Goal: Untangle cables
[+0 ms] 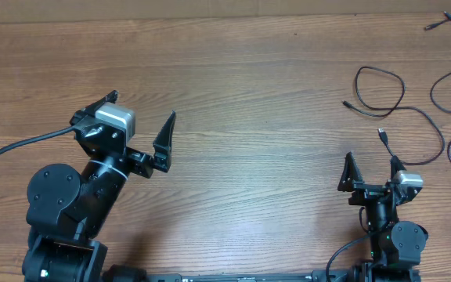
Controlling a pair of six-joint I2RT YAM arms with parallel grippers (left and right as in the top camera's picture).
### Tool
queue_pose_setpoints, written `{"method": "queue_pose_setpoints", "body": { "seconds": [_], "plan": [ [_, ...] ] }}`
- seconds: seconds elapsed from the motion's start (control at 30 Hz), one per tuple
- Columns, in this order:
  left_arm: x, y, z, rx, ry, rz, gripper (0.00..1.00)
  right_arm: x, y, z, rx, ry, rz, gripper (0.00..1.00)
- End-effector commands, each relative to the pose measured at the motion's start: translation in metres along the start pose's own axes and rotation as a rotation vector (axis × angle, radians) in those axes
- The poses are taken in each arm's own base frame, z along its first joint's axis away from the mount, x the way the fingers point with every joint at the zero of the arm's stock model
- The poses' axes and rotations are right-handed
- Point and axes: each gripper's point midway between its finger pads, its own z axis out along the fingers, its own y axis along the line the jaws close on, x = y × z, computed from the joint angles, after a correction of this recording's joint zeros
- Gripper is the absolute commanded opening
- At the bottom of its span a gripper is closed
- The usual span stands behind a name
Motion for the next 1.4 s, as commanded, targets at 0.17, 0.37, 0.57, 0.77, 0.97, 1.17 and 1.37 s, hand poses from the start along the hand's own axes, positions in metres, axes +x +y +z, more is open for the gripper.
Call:
{"method": "queue_pose_setpoints", "body": {
  "seconds": [0.17, 0.37, 0.57, 0.77, 0.97, 1.17, 1.37],
  "plan": [
    [0.011, 0.039, -0.007, -0.204, 0.044, 0.017, 0.99, 0.001, -0.001, 0.0, 0.004, -0.005, 0.002, 1.0],
    [0.006, 0.05, -0.015, -0.214, 0.016, 0.001, 1.0, 0.001, -0.001, 0.0, 0.004, -0.005, 0.002, 1.0],
    [0.016, 0.062, -0.033, -0.28, -0.027, 0.007, 1.0, 0.001, -0.001, 0.0, 0.004, -0.005, 0.001, 1.0],
    [0.035, 0.061, -0.043, -0.298, -0.151, 0.046, 1.0, 0.001, -0.001, 0.0, 0.004, -0.005, 0.002, 1.0],
    [0.065, 0.06, -0.048, -0.306, -0.281, -0.001, 1.0, 0.001, -0.001, 0.0, 0.004, -0.005, 0.002, 1.0],
    [0.089, 0.06, -0.056, -0.311, -0.376, -0.111, 0.99, 0.001, -0.001, 0.0, 0.004, -0.005, 0.002, 1.0],
    [0.099, 0.059, -0.058, -0.309, -0.387, -0.11, 1.0, 0.001, -0.001, 0.0, 0.004, -0.005, 0.002, 1.0]
  ]
}}
